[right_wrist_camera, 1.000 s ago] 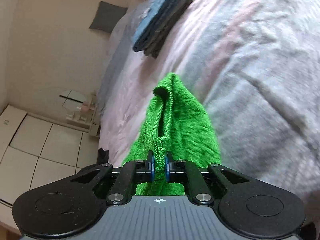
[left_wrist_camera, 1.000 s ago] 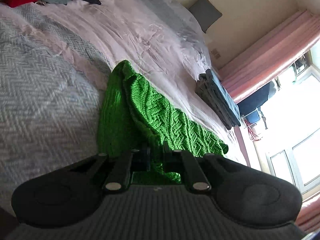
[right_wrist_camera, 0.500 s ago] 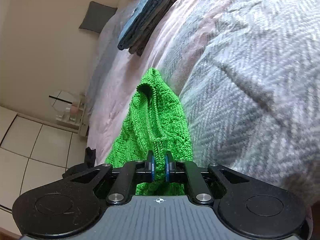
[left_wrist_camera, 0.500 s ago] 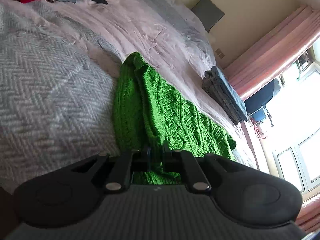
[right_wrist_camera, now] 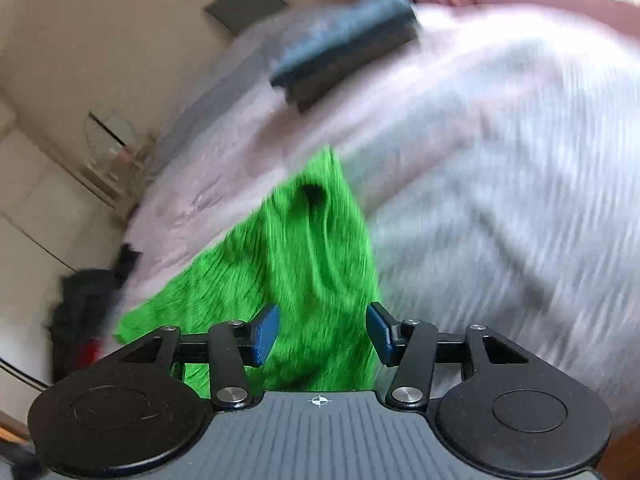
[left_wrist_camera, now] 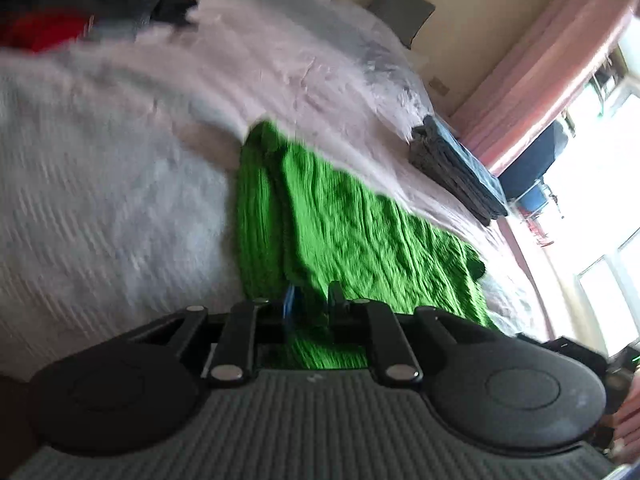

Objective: Fold clothes
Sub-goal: 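Lay the folded side down and open both grippers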

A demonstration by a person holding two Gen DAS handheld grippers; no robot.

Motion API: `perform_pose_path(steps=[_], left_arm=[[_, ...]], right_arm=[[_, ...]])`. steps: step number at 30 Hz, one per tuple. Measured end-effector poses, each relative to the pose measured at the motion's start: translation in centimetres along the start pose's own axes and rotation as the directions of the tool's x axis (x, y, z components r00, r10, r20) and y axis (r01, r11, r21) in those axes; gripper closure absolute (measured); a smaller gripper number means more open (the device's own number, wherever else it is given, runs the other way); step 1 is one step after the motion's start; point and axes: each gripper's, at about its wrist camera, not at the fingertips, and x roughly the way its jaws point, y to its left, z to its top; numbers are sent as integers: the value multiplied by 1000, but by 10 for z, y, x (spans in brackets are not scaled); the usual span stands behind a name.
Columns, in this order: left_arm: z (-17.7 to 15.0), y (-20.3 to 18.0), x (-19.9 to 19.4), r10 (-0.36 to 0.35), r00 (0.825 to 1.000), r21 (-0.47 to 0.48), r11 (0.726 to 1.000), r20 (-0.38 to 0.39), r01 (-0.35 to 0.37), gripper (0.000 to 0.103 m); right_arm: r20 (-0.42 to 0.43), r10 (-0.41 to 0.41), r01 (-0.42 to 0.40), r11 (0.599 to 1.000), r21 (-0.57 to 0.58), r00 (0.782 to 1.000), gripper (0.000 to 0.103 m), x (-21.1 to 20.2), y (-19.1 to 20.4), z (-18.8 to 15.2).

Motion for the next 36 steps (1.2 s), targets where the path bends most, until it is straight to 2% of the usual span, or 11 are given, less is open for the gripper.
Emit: perform_pose_path(steps=[1,3,6,8,11,15,17,23,29,33,36], left_arm=[[6,-6,-3,9,1000,30,999,21,-10,91],[15,-20,-4,11,999,86,996,52,-16,91],[17,-41,9,0,999,172,985,41,-7,91],[9,-53,25,4,1000,234,972,-3,-4,91],[-22,-60,47,78,996,326,944,-51,-57,91],[-61,-44,47,80,997,326,942,-2,-76,90],[-66,-37,43,65,998,314,947,5,-63,90],[-27,-28,40,-11,996,218,976,-90,31,91],[41,-45,43,-24,1000,314,949,21,16,82],[82,-55,78,9,997,374,927,74,-37,82],[94,-53,125,77,996,408,908,54,-93,82]], right_arm=[[30,-26,28,998,-60,999,51,-4,10,3],[23,-4,7,991,-130,1000,51,3,25,-2],[8,30,-27,972,-232,1000,51,13,48,-10],[-4,51,-50,953,-299,999,51,20,62,-16],[-60,-13,-11,926,-378,998,51,43,64,-49],[8,-39,38,860,-509,999,52,47,50,-97],[15,-33,36,846,-531,999,52,43,48,-102],[-114,24,-76,877,-475,993,52,44,46,-65],[17,82,-61,849,-524,996,51,41,65,11],[69,74,-16,790,-613,995,52,83,88,41],[16,88,-55,748,-662,996,52,128,100,46]])
